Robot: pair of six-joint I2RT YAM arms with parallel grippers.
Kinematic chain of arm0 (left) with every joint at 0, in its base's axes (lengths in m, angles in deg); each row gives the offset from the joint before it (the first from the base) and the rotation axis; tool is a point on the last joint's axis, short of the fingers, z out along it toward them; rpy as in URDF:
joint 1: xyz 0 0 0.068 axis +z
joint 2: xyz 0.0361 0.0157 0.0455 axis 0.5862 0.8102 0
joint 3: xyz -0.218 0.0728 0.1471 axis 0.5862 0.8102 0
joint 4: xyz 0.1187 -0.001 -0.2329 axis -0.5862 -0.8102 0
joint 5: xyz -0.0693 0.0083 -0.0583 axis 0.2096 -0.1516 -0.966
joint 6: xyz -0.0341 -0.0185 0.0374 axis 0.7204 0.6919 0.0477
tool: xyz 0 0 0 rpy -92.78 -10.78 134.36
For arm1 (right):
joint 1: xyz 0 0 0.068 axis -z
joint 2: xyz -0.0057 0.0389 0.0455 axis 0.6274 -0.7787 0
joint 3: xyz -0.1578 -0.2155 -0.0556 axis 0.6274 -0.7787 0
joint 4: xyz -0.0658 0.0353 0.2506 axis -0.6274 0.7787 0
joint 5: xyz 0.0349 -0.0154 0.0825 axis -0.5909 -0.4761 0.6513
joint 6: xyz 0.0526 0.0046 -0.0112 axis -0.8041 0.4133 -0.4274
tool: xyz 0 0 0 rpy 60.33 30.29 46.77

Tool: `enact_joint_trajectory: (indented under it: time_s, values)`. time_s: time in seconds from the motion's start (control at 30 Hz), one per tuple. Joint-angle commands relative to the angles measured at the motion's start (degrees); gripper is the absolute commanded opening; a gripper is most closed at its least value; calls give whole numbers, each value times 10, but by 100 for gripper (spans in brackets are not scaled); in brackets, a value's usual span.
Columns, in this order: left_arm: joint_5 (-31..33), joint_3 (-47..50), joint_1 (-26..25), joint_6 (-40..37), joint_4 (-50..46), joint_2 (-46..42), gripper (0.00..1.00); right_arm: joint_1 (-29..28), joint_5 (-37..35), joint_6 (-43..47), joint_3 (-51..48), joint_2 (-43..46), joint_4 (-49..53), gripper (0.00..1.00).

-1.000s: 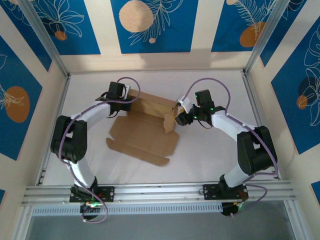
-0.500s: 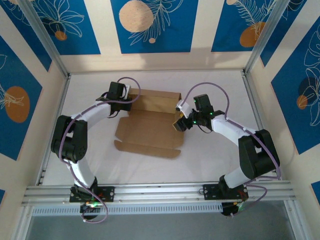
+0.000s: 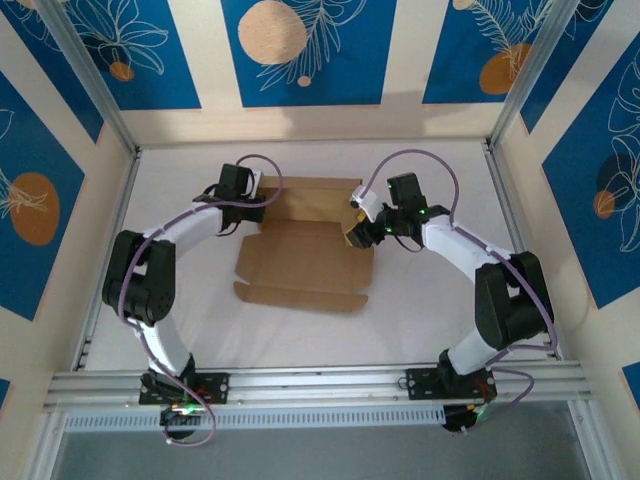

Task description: Fold the paper box

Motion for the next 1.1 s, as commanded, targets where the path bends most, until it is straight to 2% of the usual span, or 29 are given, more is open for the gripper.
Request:
enact_joint_trajectory:
  time_s: [0.0, 0.17, 0.3, 0.47, 0.6, 0.77, 0.93, 1.07]
  values:
    - [-18, -13, -6, 5, -6, 9, 0, 2, -12, 23, 26, -8, 28, 59]
    - [-17, -10, -7, 3, -4, 5, 0, 3, -139, 28, 51, -51, 15, 41]
    - [-18, -7, -9, -4, -3, 4, 0, 1, -183, 18, 57, -67, -13, 34]
    - [-13, -6, -16, -18, -3, 7, 0, 0, -249, 10, 52, -75, -63, 38]
    - [-5, -4, -19, -25, -1, 6, 0, 3, -272, 8, 42, -72, -97, 44]
    - [1, -5, -22, -30, -2, 3, 0, 8, -283, 11, 36, -71, -115, 51]
    - [8, -6, -23, -30, -2, 4, 0, 15, -241, 9, 11, -47, -132, 51]
    - [9, -5, -24, -30, -2, 3, 0, 22, -246, 9, 7, -46, -128, 51]
